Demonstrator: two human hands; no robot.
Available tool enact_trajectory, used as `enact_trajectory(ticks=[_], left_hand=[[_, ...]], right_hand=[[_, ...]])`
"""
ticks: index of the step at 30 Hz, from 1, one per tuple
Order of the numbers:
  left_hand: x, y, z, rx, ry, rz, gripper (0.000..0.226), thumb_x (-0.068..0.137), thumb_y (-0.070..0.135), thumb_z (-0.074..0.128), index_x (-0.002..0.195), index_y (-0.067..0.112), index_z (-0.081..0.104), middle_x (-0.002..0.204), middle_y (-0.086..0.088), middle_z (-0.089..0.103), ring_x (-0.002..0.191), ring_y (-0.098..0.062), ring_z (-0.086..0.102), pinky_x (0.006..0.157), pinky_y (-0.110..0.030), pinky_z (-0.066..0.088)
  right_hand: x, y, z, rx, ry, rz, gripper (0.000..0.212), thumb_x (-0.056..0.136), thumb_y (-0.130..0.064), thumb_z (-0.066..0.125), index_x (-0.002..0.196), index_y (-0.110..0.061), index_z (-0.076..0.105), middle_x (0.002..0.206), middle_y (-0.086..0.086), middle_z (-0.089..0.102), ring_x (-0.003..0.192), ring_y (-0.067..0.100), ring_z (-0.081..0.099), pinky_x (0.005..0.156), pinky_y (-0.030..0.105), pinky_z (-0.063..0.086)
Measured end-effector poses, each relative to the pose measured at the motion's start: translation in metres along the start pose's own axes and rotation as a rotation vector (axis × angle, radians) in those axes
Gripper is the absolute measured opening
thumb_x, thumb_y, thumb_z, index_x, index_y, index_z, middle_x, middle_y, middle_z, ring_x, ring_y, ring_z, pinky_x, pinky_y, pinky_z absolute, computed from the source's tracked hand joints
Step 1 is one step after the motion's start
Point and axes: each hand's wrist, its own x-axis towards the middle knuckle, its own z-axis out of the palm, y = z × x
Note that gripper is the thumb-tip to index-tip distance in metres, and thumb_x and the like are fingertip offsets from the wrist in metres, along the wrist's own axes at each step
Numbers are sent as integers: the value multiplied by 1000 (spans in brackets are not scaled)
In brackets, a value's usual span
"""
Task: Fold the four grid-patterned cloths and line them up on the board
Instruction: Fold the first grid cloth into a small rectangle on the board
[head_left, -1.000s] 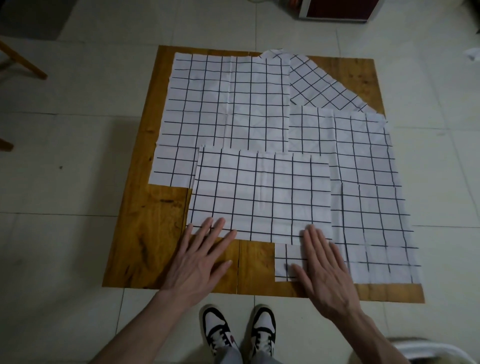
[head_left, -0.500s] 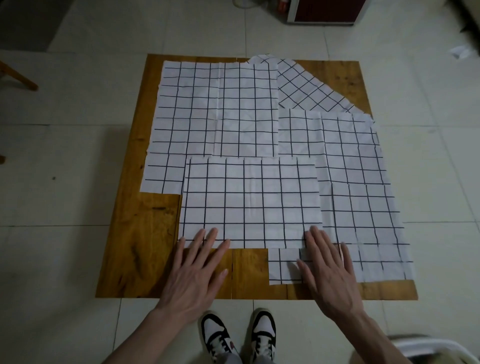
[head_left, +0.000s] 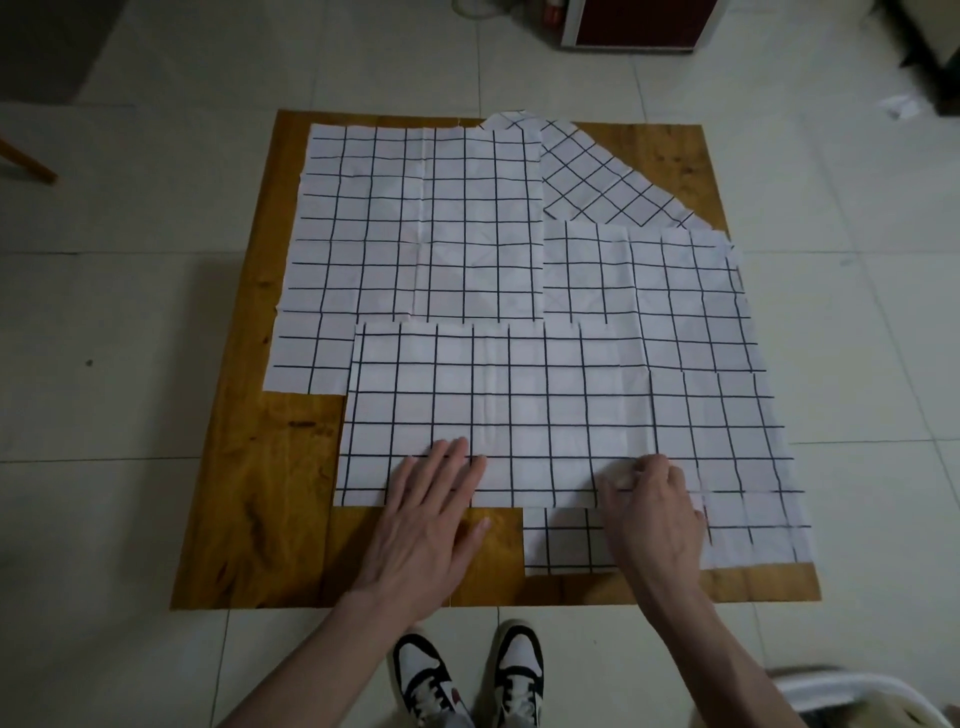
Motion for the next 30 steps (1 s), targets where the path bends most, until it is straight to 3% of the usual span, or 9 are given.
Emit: enact_trajectory(ticks=[3, 9, 14, 18, 23, 25, 27, 30], left_hand=[[0, 0, 10, 50, -22, -19, 68, 108, 60, 10, 166, 25, 7, 175, -2, 1, 161, -22, 1, 125, -52, 14], [0, 2, 13, 59, -8, -23, 70, 108, 61, 13, 166, 24, 4, 175, -3, 0, 161, -24, 0, 125, -54, 13], [-1, 1, 14, 58, -15, -29, 70, 107, 62, 12, 166, 26, -1, 175, -3, -6, 161, -23, -5, 125, -54, 12], [-1, 1, 15, 52, -9, -24, 70, 107, 62, 12, 166, 26, -1, 175, -3, -5, 161, -23, -5, 126, -54, 13], [-2, 2, 13, 21, 22, -21, 68, 108, 60, 11, 166, 26, -1, 175, -2, -6, 161, -22, -6, 126, -54, 12], [-4, 1, 11, -3, 57, -15, 67, 109, 56, 18, 166, 23, 5, 175, -3, -1, 161, -23, -2, 126, -53, 12], [-11, -2, 10, -52, 110, -20, 65, 109, 49, 28, 166, 19, 16, 174, -5, 8, 161, -24, 5, 127, -50, 14], [-28, -16, 10, -101, 171, -116, 57, 108, 43, 32, 158, 18, 38, 166, -7, 33, 154, -23, 28, 122, -45, 33]], right_hand=[[4, -4, -1, 72, -93, 151, 48, 93, -54, 62, 119, -17, 46, 112, 9, 60, 96, 29, 62, 90, 52, 53], [2, -10, -5, 120, -201, 297, 59, 91, -47, 70, 128, -8, 47, 132, 19, 47, 122, 39, 47, 103, 53, 44], [-2, -11, -3, 496, -189, 314, 44, 90, -31, 76, 117, -18, 43, 112, 12, 60, 95, 28, 63, 84, 51, 58], [-4, -12, -7, 739, -151, 316, 46, 91, -20, 75, 122, -27, 41, 103, 5, 62, 86, 19, 65, 65, 34, 55], [-9, -20, -9, 792, -108, 321, 38, 87, -31, 73, 115, -7, 65, 92, 7, 72, 88, 26, 69, 82, 52, 60], [-14, -26, -13, 788, -68, 263, 45, 83, -41, 68, 104, -2, 68, 81, 13, 70, 78, 23, 65, 74, 47, 57], [-18, -34, -20, 801, -19, 178, 40, 89, -39, 68, 81, 0, 63, 65, 17, 59, 61, 18, 49, 60, 39, 44], [-27, -52, -39, 764, 46, 31, 42, 100, -35, 63, 68, -8, 61, 56, -3, 55, 51, 6, 43, 54, 25, 40]])
